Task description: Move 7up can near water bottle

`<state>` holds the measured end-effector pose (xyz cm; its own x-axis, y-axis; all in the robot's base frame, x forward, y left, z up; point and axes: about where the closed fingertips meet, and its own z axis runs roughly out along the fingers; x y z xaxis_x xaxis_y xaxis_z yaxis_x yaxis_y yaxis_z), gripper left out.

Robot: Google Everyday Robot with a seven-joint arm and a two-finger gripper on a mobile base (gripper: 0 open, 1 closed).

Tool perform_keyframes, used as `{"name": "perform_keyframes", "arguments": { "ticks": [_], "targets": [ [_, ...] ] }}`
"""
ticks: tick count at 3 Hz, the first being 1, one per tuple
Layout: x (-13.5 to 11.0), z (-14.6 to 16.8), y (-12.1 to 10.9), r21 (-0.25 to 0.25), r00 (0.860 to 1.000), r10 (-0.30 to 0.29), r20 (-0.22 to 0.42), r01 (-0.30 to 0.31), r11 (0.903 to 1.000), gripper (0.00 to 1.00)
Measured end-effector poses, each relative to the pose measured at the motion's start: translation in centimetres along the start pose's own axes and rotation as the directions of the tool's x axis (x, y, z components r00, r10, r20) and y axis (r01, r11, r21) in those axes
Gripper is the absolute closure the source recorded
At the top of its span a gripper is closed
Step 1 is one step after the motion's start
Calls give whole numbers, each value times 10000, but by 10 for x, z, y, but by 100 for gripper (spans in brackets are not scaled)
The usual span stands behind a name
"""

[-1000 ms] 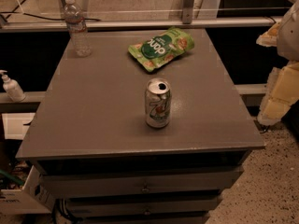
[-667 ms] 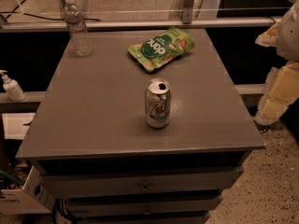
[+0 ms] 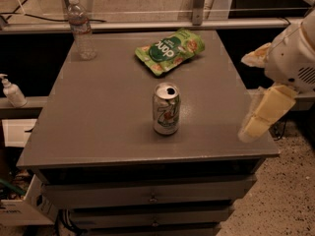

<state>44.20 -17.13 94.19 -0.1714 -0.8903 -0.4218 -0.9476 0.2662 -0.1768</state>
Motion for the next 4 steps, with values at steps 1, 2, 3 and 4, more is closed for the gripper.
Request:
{"name": "perform_keyframes", "arguments": {
  "ticks": [1,2,3,4],
  "targets": [
    [-24,40,4,-679,9920,-108,1254,194,9975,0],
    [-50,76,1,-1349,9698,19,2438,320,9903,0],
    [-75,106,-1,-1963,9325,505,3577,222,9803,0],
    [-89,125,4,-2472,8884,1084,4460,58,9690,0]
  ]
}}
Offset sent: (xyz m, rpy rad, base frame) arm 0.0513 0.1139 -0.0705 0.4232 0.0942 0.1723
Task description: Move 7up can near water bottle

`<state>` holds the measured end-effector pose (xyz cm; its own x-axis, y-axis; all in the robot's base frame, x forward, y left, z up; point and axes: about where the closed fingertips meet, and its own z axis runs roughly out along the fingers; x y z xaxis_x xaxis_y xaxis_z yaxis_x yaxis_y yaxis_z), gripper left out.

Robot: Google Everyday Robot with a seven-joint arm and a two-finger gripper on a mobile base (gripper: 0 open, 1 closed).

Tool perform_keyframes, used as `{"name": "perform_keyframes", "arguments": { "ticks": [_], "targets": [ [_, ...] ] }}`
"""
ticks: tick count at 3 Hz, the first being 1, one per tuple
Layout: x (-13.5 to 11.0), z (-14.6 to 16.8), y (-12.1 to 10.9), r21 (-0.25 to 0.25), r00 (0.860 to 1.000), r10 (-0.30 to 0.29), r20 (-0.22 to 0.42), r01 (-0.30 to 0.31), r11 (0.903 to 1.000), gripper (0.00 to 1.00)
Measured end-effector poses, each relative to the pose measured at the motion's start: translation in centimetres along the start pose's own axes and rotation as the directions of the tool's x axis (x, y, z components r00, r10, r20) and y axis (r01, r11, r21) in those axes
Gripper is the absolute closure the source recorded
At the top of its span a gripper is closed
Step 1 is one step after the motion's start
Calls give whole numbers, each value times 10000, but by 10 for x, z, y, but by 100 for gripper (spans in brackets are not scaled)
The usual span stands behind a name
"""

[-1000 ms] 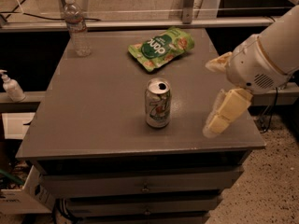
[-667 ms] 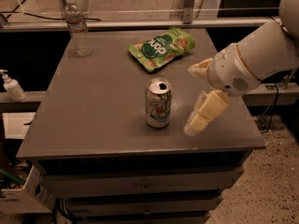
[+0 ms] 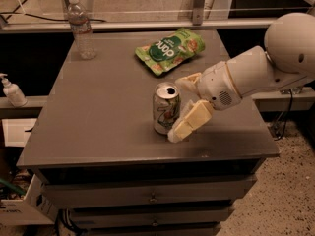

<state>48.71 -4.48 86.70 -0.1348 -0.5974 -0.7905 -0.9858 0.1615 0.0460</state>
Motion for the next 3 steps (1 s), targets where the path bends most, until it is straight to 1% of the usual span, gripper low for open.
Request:
{"name": "perform_keyframes", "arguments": {
  "ticks": [1,2,3],
  "targets": [
    [-7,17,2,-348,9945,342,988,-309,9989,18],
    [-11,19,0,-485,9883,367,1480,-298,9984,41],
    [-26,13,-10,-495,9840,64,1781,25,9988,64]
  ]
}}
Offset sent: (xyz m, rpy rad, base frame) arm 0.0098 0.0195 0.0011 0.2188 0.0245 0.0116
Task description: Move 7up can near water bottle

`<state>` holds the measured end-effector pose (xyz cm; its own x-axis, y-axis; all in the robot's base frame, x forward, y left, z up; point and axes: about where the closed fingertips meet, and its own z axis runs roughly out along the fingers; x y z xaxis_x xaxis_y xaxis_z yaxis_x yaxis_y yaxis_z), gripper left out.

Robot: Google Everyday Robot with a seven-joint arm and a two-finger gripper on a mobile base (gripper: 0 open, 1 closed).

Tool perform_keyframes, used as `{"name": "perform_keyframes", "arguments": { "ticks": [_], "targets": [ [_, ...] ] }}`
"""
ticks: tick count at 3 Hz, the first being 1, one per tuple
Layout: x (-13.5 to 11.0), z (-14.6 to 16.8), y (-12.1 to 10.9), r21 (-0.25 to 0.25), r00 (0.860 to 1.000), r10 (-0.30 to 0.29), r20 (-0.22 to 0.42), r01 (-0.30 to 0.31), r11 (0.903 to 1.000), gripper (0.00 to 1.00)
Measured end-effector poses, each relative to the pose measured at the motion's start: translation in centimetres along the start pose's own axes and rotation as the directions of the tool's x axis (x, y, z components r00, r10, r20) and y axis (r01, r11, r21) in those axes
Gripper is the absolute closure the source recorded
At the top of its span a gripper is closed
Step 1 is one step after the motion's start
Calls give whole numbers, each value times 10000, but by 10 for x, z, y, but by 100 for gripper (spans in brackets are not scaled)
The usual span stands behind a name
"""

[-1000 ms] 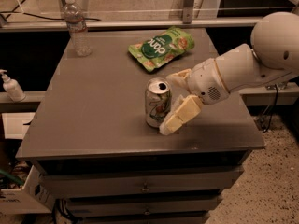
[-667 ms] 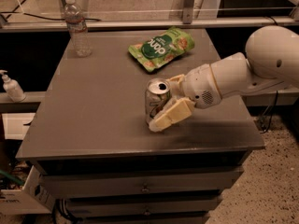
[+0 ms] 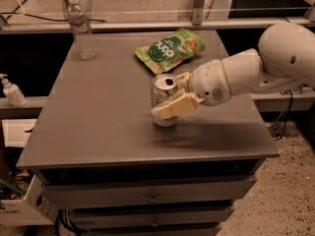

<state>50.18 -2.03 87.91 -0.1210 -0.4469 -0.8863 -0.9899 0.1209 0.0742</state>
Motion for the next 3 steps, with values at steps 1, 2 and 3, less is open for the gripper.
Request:
{"name": "perform_keyframes", "arguments": {
  "ticks": [1,2,3],
  "targets": [
    [-46,0,-18,203,9980,-485,394,477,9987,87],
    [-54,-1,-19,229,9970,-627,453,617,9978,100],
    [-53,-1,-18,215,9971,-614,443,605,9979,100]
  ]
}}
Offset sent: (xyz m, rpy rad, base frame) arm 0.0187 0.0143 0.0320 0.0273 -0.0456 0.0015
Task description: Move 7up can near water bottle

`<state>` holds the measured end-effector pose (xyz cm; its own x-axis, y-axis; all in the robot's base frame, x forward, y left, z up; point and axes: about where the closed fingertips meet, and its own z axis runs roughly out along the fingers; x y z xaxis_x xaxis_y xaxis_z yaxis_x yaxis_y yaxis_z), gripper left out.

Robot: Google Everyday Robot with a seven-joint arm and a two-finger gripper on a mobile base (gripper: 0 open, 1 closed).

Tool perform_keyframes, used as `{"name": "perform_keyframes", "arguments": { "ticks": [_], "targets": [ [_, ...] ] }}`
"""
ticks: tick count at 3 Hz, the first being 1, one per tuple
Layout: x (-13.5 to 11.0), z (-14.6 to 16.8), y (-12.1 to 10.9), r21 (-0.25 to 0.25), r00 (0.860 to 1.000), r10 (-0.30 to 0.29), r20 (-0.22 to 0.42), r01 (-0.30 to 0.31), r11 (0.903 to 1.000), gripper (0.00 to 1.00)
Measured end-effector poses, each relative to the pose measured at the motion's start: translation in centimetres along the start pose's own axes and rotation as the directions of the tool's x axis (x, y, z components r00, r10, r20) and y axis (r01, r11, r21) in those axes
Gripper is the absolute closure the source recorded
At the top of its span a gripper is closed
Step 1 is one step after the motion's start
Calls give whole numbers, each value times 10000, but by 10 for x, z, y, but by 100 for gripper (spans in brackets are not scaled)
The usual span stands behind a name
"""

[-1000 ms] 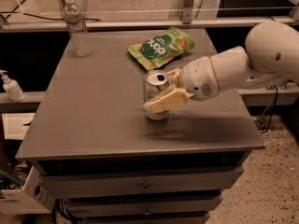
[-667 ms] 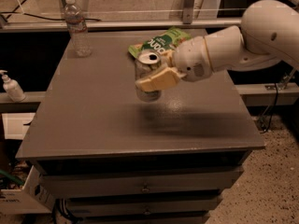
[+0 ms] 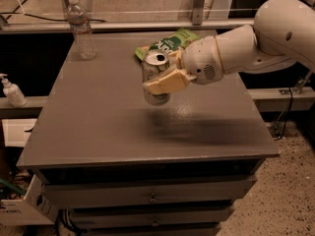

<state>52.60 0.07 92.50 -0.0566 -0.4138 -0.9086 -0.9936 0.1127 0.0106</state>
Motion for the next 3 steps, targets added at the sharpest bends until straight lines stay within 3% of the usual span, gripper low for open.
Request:
{"name": "perform_keyframes", "arguments": {
  "ticks": [1,2,3],
  "targets": [
    [-1,6,-10,506,10000,52,85,-56,9987,100],
    [-11,30,-50,1433,9994,99,317,-144,9896,100],
    [-19,58,-96,2050,9984,215,531,-320,9782,100]
  ]
}}
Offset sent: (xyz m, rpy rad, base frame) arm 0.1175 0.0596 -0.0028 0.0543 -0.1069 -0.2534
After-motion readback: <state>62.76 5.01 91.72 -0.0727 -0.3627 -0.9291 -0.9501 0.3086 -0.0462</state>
